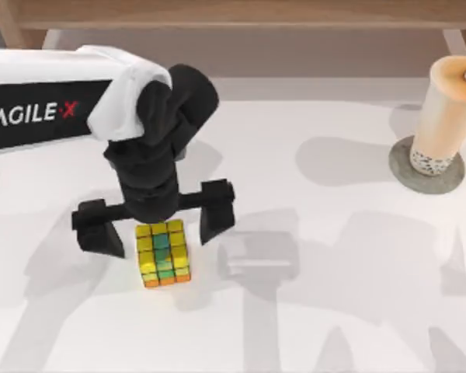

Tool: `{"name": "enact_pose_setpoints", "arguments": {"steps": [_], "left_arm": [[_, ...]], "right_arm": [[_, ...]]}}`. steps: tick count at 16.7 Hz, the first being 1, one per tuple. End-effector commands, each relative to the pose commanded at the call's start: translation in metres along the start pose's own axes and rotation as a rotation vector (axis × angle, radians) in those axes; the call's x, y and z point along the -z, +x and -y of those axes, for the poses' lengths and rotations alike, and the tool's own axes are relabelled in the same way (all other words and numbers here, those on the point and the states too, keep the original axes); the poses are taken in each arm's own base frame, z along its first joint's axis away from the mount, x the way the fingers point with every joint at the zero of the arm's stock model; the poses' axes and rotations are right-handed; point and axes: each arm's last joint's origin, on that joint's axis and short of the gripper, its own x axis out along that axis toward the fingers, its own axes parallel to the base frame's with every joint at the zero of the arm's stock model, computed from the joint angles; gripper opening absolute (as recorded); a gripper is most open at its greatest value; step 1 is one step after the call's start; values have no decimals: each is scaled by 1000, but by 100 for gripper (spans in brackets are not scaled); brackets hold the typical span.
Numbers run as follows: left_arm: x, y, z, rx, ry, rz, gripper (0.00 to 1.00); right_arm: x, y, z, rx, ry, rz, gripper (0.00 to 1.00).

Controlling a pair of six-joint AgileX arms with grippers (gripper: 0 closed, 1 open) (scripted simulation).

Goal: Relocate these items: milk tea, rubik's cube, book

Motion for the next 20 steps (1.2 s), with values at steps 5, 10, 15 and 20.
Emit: {"name": "enact_pose_setpoints", "arguments": {"steps": [5,10,15,20], "left_arm": [[1,4,0,-3,0,-3,92],[1,4,0,-3,0,-3,55],[1,4,0,-3,0,-3,17],[1,4,0,-3,0,-3,0]], "right_arm": [[0,0,0,0,0,0,100],[0,0,0,0,0,0,100],[0,0,0,0,0,0,100],[0,0,0,0,0,0,100]]}}
